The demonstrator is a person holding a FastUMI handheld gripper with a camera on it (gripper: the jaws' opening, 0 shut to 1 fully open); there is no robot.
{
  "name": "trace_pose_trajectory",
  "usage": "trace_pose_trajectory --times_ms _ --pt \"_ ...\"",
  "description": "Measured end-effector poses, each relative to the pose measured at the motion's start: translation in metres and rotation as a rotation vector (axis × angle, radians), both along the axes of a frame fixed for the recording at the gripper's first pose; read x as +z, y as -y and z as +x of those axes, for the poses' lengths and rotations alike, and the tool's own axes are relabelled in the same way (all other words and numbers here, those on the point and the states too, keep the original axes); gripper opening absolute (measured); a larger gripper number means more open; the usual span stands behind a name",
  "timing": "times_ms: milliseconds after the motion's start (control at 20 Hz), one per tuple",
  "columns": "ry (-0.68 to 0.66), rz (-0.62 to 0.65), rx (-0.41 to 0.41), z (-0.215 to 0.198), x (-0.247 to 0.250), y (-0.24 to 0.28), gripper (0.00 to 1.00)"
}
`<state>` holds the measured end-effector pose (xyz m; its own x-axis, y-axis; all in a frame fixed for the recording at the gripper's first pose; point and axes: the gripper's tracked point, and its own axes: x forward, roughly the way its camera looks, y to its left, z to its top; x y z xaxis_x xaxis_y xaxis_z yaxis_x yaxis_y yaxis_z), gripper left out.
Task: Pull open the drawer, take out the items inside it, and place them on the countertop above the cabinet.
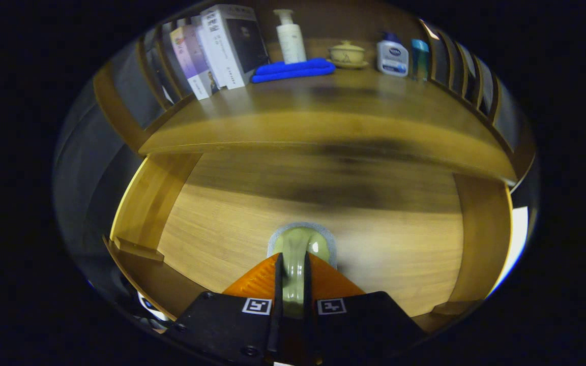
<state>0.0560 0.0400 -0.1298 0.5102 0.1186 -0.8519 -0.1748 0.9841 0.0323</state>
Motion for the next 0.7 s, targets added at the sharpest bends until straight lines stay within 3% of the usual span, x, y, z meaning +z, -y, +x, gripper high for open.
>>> trace_pose_trajectory --times_ms 350,700 --pt "0.132 0.042 0.038 -0.004 0.064 -0.011 0.18" --pt "0.242 0.11 0.002 0.008 0.123 -0.008 0.18"
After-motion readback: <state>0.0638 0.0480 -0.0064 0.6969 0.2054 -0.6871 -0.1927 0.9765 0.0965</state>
